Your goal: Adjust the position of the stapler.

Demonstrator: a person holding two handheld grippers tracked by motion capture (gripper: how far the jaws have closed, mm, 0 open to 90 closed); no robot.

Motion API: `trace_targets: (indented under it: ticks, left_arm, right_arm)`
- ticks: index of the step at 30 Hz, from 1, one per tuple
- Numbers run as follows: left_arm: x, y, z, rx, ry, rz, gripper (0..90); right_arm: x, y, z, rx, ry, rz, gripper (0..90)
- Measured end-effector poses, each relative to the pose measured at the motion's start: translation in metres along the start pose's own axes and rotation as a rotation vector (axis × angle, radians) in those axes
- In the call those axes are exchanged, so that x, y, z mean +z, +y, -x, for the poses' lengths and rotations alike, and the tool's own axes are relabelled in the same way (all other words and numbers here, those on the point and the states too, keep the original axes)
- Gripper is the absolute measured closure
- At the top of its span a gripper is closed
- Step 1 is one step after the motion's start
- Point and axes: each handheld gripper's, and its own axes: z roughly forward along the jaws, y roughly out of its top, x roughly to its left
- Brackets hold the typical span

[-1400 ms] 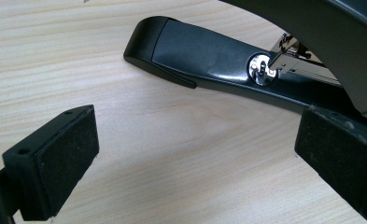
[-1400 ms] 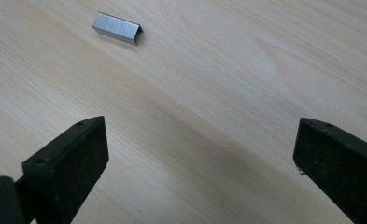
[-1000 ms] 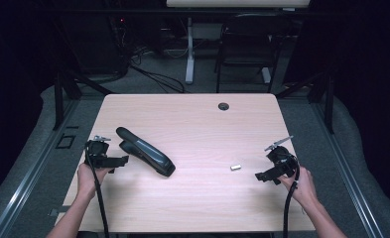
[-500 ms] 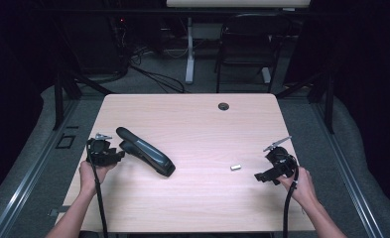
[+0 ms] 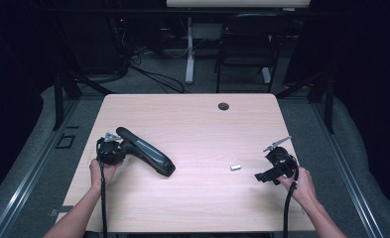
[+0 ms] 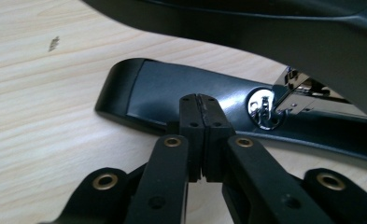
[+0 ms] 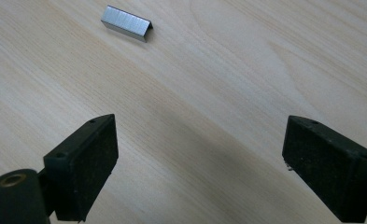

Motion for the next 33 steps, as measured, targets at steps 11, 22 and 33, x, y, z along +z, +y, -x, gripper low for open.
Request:
trace_targets:
  ticks: [11, 22, 33]
  left_arm:
    - [0.012, -0.004, 0.008, 0.036, -0.057, 0.072, 90.0]
    - [0.014, -0.005, 0.01, 0.059, -0.131, 0.081, 90.0]
    - [0.015, -0.005, 0.01, 0.056, -0.141, 0.088, 90.0]
  right_arm:
    - [0.001, 0.0, -0.001, 0.007, 0.001, 0.012, 10.1]
    - [0.002, 0.0, 0.0, -0.006, 0.002, -0.013, 10.1]
    - [0.001, 0.003, -0.005, -0.013, -0.003, 0.001, 10.0]
